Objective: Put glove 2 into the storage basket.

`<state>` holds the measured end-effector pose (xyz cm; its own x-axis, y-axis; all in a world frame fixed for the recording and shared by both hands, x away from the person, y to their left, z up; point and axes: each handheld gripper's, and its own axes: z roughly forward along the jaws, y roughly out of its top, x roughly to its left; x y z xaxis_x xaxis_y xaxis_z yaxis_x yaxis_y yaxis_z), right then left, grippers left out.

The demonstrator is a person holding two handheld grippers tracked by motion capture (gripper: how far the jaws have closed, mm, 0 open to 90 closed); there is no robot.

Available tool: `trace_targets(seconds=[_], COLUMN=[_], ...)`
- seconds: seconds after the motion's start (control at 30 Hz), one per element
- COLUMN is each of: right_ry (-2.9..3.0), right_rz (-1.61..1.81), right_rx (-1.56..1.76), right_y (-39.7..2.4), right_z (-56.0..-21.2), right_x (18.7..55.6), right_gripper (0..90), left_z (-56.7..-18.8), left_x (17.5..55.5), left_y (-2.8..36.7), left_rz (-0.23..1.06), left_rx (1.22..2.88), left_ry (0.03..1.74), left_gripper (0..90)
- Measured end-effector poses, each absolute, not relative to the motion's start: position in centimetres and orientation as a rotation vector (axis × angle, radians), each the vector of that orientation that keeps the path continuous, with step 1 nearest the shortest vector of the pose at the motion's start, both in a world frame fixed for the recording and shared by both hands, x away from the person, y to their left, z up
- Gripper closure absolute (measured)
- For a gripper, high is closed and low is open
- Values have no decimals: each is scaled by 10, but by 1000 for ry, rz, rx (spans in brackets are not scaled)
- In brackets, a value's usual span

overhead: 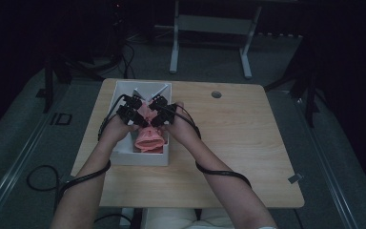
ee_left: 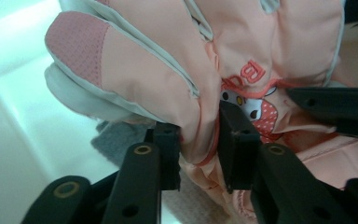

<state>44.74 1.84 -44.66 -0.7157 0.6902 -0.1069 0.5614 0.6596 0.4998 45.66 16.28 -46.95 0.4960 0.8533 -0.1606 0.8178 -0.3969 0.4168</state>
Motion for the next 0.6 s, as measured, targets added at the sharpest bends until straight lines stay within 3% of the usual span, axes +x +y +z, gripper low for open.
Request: trace_targets(seconds=[0.23, 0.6], right_ry=[2605, 2604], right_rz=[732, 861], right_rx=[980, 987], right_y=[16, -4], right_z=[-426, -407], right_x=[443, 439], right_gripper=[471, 458], left_z=[-476, -466], left_x=[458, 455], left_y=[158, 166], left_rz=[117, 168], left_rx=[2288, 2222], left_ry=[1390, 1374], left_gripper=[671, 448])
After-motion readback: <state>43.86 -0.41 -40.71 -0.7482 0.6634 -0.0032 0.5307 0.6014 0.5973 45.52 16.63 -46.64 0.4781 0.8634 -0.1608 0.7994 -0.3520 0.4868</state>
